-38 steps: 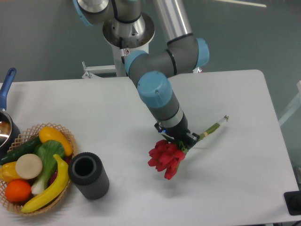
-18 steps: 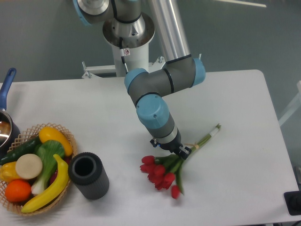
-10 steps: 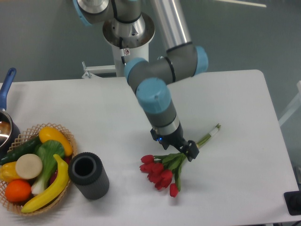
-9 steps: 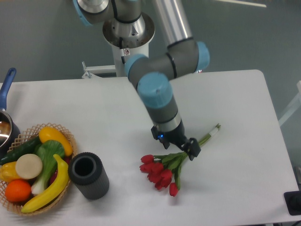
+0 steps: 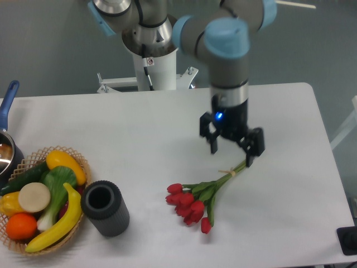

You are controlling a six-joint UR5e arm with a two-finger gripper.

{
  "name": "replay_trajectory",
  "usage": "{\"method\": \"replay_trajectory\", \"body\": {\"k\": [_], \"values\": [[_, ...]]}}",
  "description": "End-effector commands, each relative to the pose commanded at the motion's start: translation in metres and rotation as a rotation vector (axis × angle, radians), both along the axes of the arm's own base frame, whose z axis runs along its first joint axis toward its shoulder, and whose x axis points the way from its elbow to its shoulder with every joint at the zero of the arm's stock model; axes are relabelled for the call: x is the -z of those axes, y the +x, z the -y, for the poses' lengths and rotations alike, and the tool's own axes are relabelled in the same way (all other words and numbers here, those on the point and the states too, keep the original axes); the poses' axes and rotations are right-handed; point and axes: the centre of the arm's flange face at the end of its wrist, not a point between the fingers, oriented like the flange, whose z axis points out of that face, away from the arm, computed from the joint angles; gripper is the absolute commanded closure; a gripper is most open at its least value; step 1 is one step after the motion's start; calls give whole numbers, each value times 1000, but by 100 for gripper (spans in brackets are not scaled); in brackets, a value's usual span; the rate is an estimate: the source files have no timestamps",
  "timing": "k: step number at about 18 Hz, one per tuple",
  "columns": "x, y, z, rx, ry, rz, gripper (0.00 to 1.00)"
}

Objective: Place the flowers on the table

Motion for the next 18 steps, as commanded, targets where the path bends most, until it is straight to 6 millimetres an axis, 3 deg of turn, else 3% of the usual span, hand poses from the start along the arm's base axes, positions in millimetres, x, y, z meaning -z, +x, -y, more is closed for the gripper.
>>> {"method": "replay_trajectory", "body": {"k": [3, 6, 18], "values": [[-15, -15, 47, 98, -65, -20, 0], [-33, -28, 69, 126, -77, -62, 0], [-35, -31, 72, 118, -72, -72, 0]]}}
